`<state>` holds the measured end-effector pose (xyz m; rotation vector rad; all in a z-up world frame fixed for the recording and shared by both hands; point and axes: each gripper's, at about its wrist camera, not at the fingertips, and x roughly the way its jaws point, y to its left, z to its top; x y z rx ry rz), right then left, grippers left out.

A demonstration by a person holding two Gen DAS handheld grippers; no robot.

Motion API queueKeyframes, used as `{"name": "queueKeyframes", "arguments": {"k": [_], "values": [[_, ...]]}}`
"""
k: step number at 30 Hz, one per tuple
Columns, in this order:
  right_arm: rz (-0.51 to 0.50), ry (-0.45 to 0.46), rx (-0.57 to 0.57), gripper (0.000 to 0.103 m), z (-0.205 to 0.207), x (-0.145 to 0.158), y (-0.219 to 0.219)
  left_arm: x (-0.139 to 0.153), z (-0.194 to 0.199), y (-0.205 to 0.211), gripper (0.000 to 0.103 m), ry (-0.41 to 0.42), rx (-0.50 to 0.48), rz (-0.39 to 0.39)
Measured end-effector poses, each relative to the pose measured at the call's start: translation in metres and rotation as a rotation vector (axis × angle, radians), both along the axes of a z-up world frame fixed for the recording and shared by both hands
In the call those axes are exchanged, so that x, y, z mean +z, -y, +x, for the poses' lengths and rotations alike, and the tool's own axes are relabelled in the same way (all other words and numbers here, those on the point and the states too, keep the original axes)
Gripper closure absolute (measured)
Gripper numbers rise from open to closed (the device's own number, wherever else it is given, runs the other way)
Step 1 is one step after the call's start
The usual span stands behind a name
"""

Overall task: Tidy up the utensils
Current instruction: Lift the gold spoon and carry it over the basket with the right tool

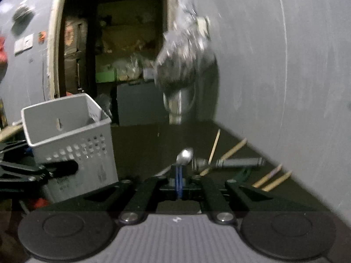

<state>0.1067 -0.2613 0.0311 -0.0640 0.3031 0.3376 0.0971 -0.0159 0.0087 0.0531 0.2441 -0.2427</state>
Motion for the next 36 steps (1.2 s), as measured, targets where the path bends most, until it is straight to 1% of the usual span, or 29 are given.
{"name": "queueKeyframes", "arguments": {"k": [3, 5, 13, 16, 23, 27, 31, 33, 36], "values": [[-0.061, 0.071, -0.001, 0.102, -0.011, 0.012, -0.010, 0.000, 0.000, 0.000, 0.027, 0.000, 0.000, 0.000], [-0.086, 0.098, 0.003, 0.102, -0.016, 0.016, -0.017, 0.000, 0.000, 0.000, 0.027, 0.000, 0.000, 0.000], [-0.128, 0.165, 0.004, 0.102, -0.027, 0.025, -0.028, 0.000, 0.000, 0.000, 0.027, 0.000, 0.000, 0.000], [-0.169, 0.205, -0.002, 0.102, -0.034, 0.026, -0.034, 0.000, 0.000, 0.000, 0.027, 0.000, 0.000, 0.000], [-0.264, 0.267, 0.019, 0.102, -0.045, 0.022, -0.054, 0.000, 0.000, 0.000, 0.027, 0.000, 0.000, 0.000], [-0.273, 0.300, 0.022, 0.102, -0.050, 0.027, -0.057, 0.000, 0.000, 0.000, 0.027, 0.000, 0.000, 0.000], [-0.281, 0.348, 0.019, 0.102, -0.054, 0.039, -0.058, 0.000, 0.000, 0.000, 0.027, 0.000, 0.000, 0.000], [-0.288, 0.382, 0.018, 0.102, -0.056, 0.047, -0.060, 0.000, 0.000, 0.000, 0.027, 0.000, 0.000, -0.001], [-0.293, 0.458, 0.008, 0.102, -0.060, 0.064, -0.061, 0.000, 0.000, 0.000, 0.027, 0.000, 0.000, 0.000]]}}
